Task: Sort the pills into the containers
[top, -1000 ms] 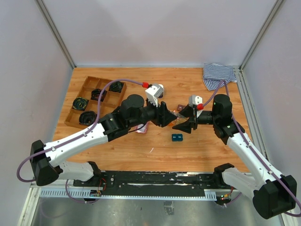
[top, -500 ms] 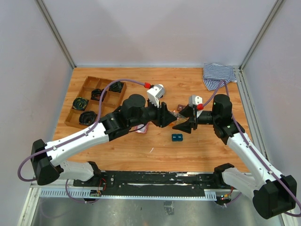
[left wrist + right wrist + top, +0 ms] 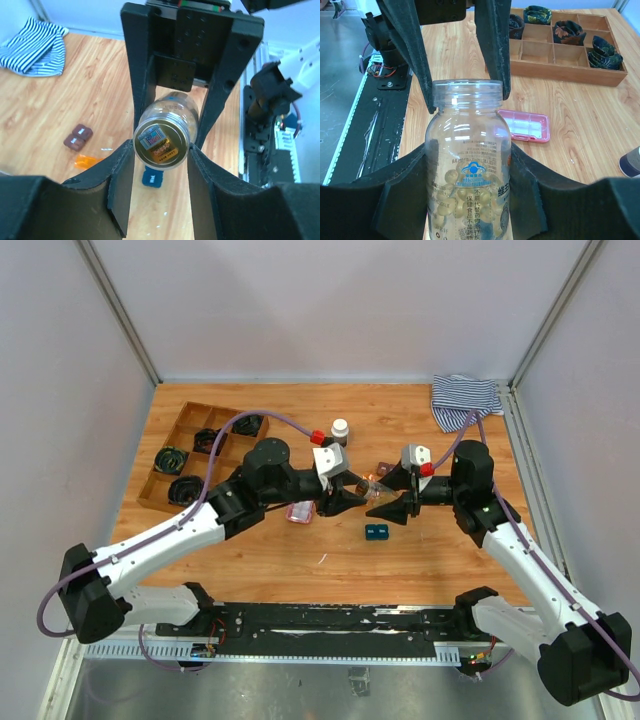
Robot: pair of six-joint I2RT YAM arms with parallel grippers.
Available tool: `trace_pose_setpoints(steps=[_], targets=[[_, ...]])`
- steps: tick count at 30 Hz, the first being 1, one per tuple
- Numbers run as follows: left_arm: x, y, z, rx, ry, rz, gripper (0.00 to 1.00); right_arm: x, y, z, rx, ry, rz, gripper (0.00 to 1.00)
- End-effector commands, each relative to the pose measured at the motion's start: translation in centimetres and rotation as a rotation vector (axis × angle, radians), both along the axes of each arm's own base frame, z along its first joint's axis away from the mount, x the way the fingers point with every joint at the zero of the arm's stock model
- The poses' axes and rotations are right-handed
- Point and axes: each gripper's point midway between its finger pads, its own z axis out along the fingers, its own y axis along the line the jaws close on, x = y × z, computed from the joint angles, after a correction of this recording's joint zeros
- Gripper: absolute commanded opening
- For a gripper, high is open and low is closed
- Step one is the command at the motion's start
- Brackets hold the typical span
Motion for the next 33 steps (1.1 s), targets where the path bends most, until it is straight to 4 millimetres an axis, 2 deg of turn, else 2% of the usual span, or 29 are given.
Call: trace_pose_setpoints(steps=[1,3,4,5,6,7,11,12,16,20,21,23,25,28,33], targets=[[-1.7,0.5,0.5,0.003,-0.200,-0.212,0.06,0.4,-0.2,1.2,0.015,-0.033,-0.020,0.00],[-1.2,0.5,0.5,0.003,-0.207,-0.198,0.16,0.5,-0.2,1.2,0.015,-0.033,-0.020,0.00],[-1.1,0.5,0.8,-0.009,-0.203,-0.188,0.28,0.5,-0.2,1.2,0.014,-0.030,-0.020,0.01],[-1.1,0.5,1.1,-0.030,-0.192,-0.174,0.49,0.5,-0.2,1.2,0.014,-0.031,-0.021,0.01],[-1.1,0.6,1.7,-0.061,-0.184,-0.151,0.63,0.5,-0.3,1.2,0.014,-0.032,-0.021,0.01],[-1.1,0.9,2.4,-0.101,-0.174,-0.128,0.72,0.5,-0.3,1.2,0.014,-0.030,-0.022,0.01],[-1.2,2.8,5.5,-0.267,-0.095,0.008,0.96,0.5,-0.3,1.2,0.014,-0.032,-0.020,0.00],[-1.2,3.3,6.0,-0.297,-0.064,0.040,0.99,0.5,-0.3,1.1,0.014,-0.029,-0.020,0.00],[-2.0,4.2,6.8,-0.381,0.100,0.074,0.99,0.5,-0.2,1.2,0.014,-0.032,-0.020,0.01],[-2.3,4.4,6.4,-0.473,0.262,0.095,0.98,0.6,-0.3,1.0,0.012,-0.030,-0.022,0.00],[-2.0,4.5,6.1,-0.486,0.295,0.121,0.97,0.6,-0.3,1.0,0.012,-0.030,-0.024,0.00],[-0.9,4.7,5.3,-0.501,0.352,0.192,0.88,0.7,-0.3,0.9,0.011,-0.028,-0.026,0.01],[0.3,4.7,4.3,-0.484,0.362,0.297,0.82,0.7,-0.4,1.0,0.011,-0.028,-0.026,0.01],[0.9,3.8,3.2,-0.379,0.296,0.444,0.82,0.8,-0.4,0.9,0.010,-0.026,-0.031,0.01],[1.5,2.2,2.4,-0.322,0.330,0.479,0.82,0.9,-0.4,0.7,0.007,-0.023,-0.030,0.01]])
